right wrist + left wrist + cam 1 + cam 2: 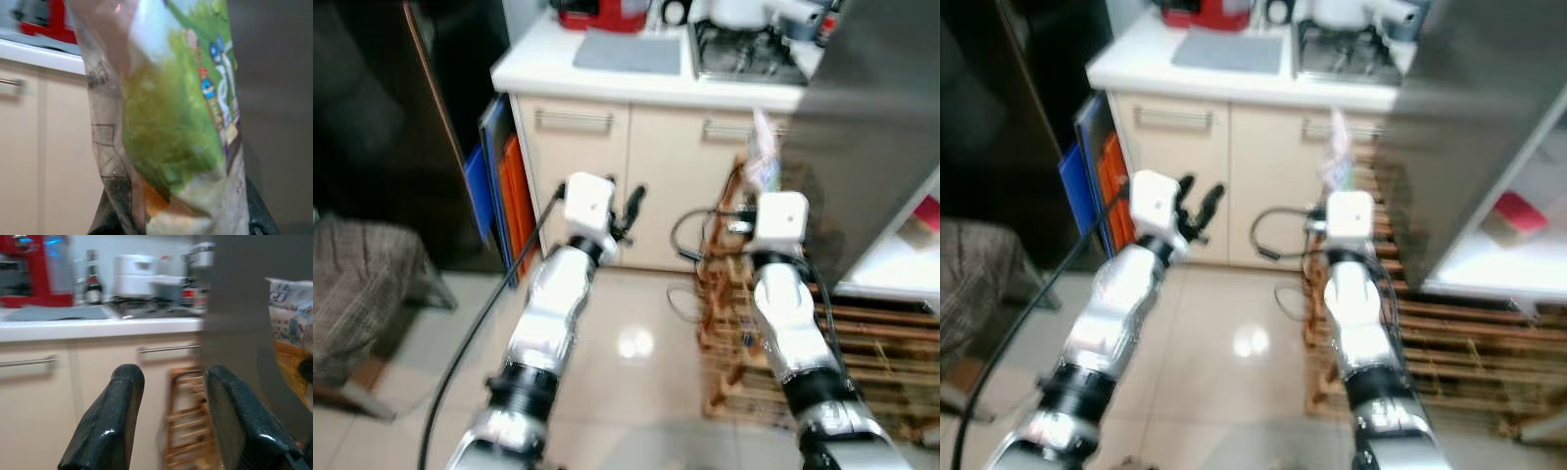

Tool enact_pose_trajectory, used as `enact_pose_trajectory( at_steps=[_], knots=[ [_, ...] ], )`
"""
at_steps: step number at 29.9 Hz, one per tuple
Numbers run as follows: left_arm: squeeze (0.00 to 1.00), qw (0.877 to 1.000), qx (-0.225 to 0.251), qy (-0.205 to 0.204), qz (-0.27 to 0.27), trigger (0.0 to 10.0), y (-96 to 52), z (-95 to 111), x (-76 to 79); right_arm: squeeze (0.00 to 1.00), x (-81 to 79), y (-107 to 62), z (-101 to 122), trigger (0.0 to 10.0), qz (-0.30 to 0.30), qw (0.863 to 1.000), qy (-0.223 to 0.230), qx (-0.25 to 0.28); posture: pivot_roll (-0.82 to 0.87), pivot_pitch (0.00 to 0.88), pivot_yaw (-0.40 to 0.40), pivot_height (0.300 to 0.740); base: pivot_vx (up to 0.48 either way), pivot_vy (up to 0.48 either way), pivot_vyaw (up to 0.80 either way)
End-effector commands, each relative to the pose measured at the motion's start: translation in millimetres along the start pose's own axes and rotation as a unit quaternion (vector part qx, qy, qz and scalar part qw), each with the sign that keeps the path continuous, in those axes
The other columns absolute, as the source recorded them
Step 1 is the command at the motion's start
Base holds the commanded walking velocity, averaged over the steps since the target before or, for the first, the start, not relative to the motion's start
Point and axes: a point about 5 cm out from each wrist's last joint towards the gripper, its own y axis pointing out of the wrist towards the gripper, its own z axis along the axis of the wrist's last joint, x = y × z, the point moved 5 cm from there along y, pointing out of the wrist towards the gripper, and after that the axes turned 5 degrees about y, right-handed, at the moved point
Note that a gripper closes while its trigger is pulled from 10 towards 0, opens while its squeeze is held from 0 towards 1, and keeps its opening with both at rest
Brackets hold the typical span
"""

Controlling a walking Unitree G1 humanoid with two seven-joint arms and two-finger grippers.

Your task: Restocking fridge

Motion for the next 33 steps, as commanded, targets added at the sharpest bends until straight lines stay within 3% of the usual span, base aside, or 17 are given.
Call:
enact_pose_trajectory(
  at_steps=[1,7,9,12,14,15,16,18,21,23,24,25,28,33],
  knots=[
    [0.0,1.0,0.002,0.006,0.008,10.0,-2.6,1,-8.5,0.0,-9.7,1.4,12,0.0,0.02,0.999,0.008,0.025,-0.05,0.0,-0.019,0.74,0.0,-0.48,0.0],
    [0.0,0.999,0.004,-0.036,0.014,10.0,0.2,4,-7.0,0.0,-18.3,-5.5,4,0.0,0.072,0.997,-0.003,0.017,-0.06,0.0,-0.02,0.74,0.0,-0.476,0.0],
    [0.0,0.999,0.012,-0.042,0.016,10.0,3.0,7,-6.8,0.0,-26.4,-21.2,-21,0.0,0.148,0.988,-0.007,-0.035,-0.06,0.0,-0.026,0.74,0.148,-0.124,0.0],
    [0.0,0.999,0.014,-0.038,0.022,10.0,4.4,9,-9.5,0.0,-10.8,-45.1,-57,0.0,0.189,0.975,-0.036,-0.111,-0.06,0.0,-0.03,0.74,0.0,0.0,0.0],
    [0.0,0.999,0.011,-0.029,0.025,10.0,4.1,8,-11.1,0.0,13.1,-50.9,-66,0.0,0.166,0.976,-0.062,-0.127,-0.07,0.0,-0.029,0.74,0.0,0.0,0.0],
    [0.0,0.999,0.011,-0.029,0.025,10.0,4.1,8,-11.1,0.0,13.1,-50.9,-66,0.0,0.166,0.976,-0.062,-0.127,-0.07,0.0,-0.029,0.74,0.0,0.0,0.0],
    [0.0,0.999,0.006,-0.027,0.025,10.0,3.3,7,-10.4,0.0,37.7,-49.4,-65,0.0,0.127,0.98,-0.08,-0.128,-0.07,0.0,-0.026,0.74,0.0,0.0,0.0],
    [0.0,1.0,0.002,-0.023,0.015,10.0,2.7,5,-6.1,0.0,55.3,-41.6,-56,0.0,0.078,0.986,-0.094,-0.111,-0.08,0.0,-0.018,0.74,0.0,0.0,0.0],
    [0.0,1.0,0.0,-0.02,0.006,10.0,2.5,4,-2.0,0.0,67.7,-34.2,-45,0.0,0.035,0.99,-0.105,-0.089,-0.08,0.0,-0.014,0.74,0.0,0.0,0.0],
    [0.0,1.0,0.0,-0.02,0.001,10.0,3.8,4,0.0,0.0,73.6,-23.8,-23,0.0,-0.014,0.993,-0.107,-0.042,-0.08,0.0,-0.012,0.74,0.0,0.0,0.0],
    [0.0,1.0,0.0,-0.02,0.001,10.0,3.8,4,0.0,0.0,73.6,-23.8,-23,0.0,-0.014,0.993,-0.107,-0.042,-0.08,0.0,-0.012,0.74,0.0,0.0,0.0],
    [0.0,1.0,0.0,-0.017,-0.001,10.0,5.3,5,-0.1,0.0,65.7,-15.9,-3,0.0,-0.027,0.994,-0.103,0.0,-0.09,0.0,-0.006,0.74,0.0,0.0,0.0],
    [0.0,1.0,-0.001,-0.015,-0.001,10.0,6.8,5,-1.2,0.0,47.5,-9.7,11,0.0,-0.009,0.994,-0.1,0.032,-0.09,0.0,-0.002,0.74,0.0,-0.22,0.0],
    [0.0,1.0,0.002,-0.01,-0.009,10.0,8.1,7,2.7,0.0,27.4,-2.3,18,0.0,0.004,0.995,-0.088,0.045,-0.08,0.0,-0.004,0.74,0.0,-0.441,0.0]
  ],
)
